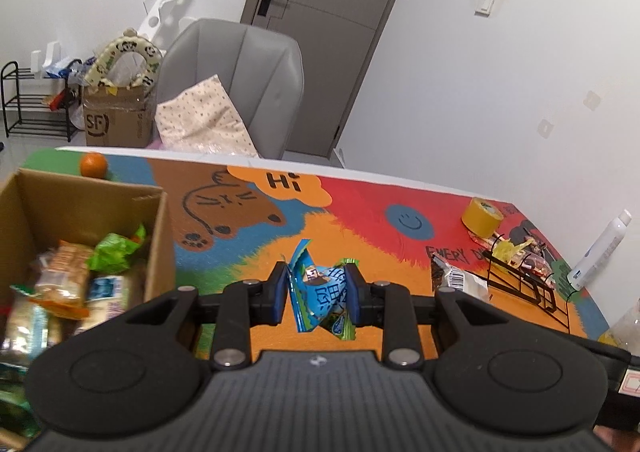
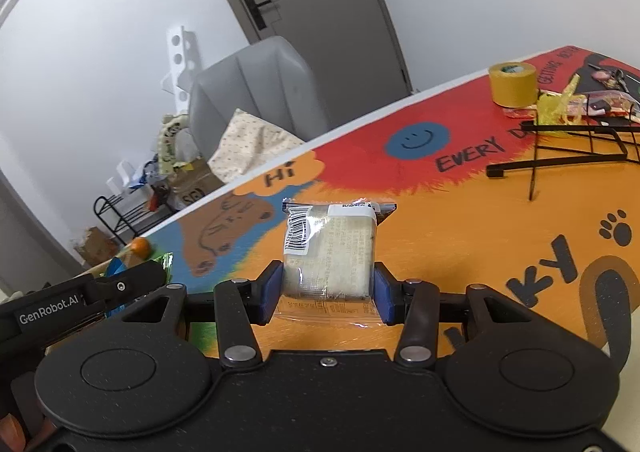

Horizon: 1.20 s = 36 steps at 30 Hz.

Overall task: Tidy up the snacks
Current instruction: 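Carry both snacks over the box and open both grippers to drop them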

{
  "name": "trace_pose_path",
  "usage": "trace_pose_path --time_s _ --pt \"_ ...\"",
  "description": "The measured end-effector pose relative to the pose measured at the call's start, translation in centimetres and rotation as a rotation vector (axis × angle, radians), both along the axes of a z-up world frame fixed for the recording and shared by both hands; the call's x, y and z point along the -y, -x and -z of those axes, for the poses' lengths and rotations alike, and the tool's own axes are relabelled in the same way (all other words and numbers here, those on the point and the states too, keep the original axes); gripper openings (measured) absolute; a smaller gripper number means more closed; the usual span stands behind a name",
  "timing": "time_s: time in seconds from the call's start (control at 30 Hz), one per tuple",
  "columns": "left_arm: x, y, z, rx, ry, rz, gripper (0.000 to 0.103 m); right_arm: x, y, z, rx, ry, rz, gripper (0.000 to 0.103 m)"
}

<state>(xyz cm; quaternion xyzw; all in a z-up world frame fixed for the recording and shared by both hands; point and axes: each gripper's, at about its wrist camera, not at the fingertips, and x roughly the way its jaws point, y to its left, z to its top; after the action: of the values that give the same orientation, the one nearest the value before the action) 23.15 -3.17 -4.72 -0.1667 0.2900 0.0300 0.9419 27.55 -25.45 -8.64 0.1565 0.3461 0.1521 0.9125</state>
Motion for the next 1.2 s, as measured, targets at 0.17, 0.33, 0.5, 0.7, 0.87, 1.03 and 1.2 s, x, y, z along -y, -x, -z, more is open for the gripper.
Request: trace_pose_path --time_s 0.17,0.33,0.5,0.7,0.87,1.03,1.2 --pt "-0.6 1.7 -0.9 0.017 -0.011 -0.009 0.028 -1.0 1.0 -0.8 0.023 -0.011 -0.03 0.045" --pt "-1.7 3.3 -1.6 0.03 -0.014 -0.025 0.028 -2.3 1.8 -1.4 0.041 -0.014 -0.062 0.045" --pt "-3.2 4.7 -2.1 0.04 -0.018 -0.051 0.029 -3.8 2.3 -1.8 0.052 -0.016 -0.092 0.045" --pt "-5.2 6.2 -2.4 0.041 -0.025 -0.082 0.029 -5.6 2.7 -2.3 0.061 -0.02 -0.132 0.045" --pt "-7.0 7.5 -2.7 0.041 -0.03 -0.117 0.029 -7.3 3.1 -2.8 0.071 -0.022 -0.176 0.045" --pt "-8.9 8.4 -2.6 0.036 -0.03 -0.156 0.029 -9.1 3.5 -3.3 0.078 -0.019 -0.222 0.045" --pt "-10.5 9.2 -2.4 0.03 -0.027 -0.186 0.029 -11.2 4.0 -3.6 0.079 -0.014 -0.266 0.045"
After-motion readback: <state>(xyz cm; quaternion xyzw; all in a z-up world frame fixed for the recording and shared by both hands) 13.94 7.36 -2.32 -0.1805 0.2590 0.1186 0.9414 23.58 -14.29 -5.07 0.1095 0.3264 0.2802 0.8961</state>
